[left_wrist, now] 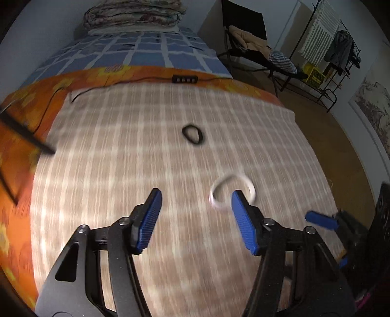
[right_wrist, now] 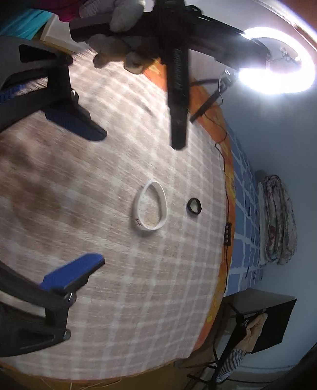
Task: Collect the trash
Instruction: 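Move both tools back over the bed toward the hair tie and wristband, then grasp the black hair tie with the left tool while the right tool grasps the white wristband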
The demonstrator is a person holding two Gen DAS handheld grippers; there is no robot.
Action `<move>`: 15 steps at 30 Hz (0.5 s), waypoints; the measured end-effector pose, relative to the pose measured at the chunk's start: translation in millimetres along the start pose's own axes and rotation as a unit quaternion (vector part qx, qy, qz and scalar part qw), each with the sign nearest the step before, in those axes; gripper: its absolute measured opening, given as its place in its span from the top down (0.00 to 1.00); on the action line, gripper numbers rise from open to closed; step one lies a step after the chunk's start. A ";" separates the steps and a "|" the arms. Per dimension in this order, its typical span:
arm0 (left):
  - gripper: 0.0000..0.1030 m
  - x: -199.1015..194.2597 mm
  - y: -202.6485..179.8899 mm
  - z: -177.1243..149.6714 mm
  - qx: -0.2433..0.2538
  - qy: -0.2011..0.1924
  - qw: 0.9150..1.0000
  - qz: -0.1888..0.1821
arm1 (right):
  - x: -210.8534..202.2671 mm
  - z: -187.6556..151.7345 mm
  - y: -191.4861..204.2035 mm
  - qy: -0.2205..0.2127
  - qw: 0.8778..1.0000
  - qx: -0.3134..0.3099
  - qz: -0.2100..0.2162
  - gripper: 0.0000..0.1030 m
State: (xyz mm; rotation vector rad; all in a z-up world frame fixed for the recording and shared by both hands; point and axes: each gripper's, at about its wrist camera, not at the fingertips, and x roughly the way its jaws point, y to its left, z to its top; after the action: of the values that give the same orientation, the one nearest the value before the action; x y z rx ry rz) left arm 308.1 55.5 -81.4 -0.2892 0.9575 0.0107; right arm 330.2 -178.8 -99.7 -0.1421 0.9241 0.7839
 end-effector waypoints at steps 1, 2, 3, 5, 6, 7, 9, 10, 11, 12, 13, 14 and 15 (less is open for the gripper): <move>0.44 10.9 1.5 9.0 0.002 0.001 1.000 -0.001 | 5.4 2.6 -1.1 -0.001 1.000 0.001 -0.002 0.02; 0.44 18.9 2.4 14.8 0.002 0.002 1.000 -0.002 | 12.7 5.6 -2.6 -0.002 1.000 0.000 0.001 0.02; 0.44 28.0 3.8 20.6 0.002 0.005 1.000 -0.003 | 17.7 8.0 -4.1 -0.001 1.000 -0.002 0.003 0.02; 0.44 49.2 6.1 33.5 0.001 0.014 1.000 -0.002 | 28.9 12.3 -5.8 0.003 1.000 -0.009 0.000 0.02; 0.45 56.5 6.5 36.8 0.000 0.017 1.000 0.000 | 34.0 14.4 -6.5 0.004 1.000 -0.013 -0.003 0.02; 0.46 66.6 6.6 42.4 0.001 0.019 1.000 0.000 | 37.9 15.6 -6.8 0.005 1.000 -0.016 -0.005 0.02; 0.50 81.5 5.0 51.1 0.007 0.023 1.000 0.003 | 45.7 18.7 -6.8 0.008 1.000 -0.025 -0.007 0.02; 0.50 86.8 3.8 53.6 0.009 0.023 1.000 0.005 | 49.5 20.9 -6.3 0.010 0.999 -0.031 -0.007 0.02; 0.50 92.0 2.9 56.1 0.009 0.024 1.000 0.005 | 51.6 22.6 -5.9 0.011 0.999 -0.036 -0.004 0.02; 0.50 97.4 2.2 58.2 0.009 0.026 1.000 0.003 | 54.1 24.3 -5.1 0.013 0.999 -0.041 -0.003 0.02; 0.50 103.8 0.8 60.3 0.009 0.030 1.000 0.003 | 56.6 25.9 -4.8 0.014 0.999 -0.045 -0.004 0.02; 0.50 109.5 -0.8 61.9 0.011 0.033 0.999 0.006 | 59.8 28.1 -3.8 0.015 0.999 -0.051 -0.009 0.02; 0.54 113.2 -1.5 62.8 0.013 0.034 0.999 0.009 | 62.1 30.0 -3.4 0.016 0.998 -0.054 -0.012 0.03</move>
State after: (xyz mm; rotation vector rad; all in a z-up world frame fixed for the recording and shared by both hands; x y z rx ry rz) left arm 424.3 56.2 -138.4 -0.2583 1.0264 0.0049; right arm 374.2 -134.6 -129.2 -0.2598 0.9089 0.8120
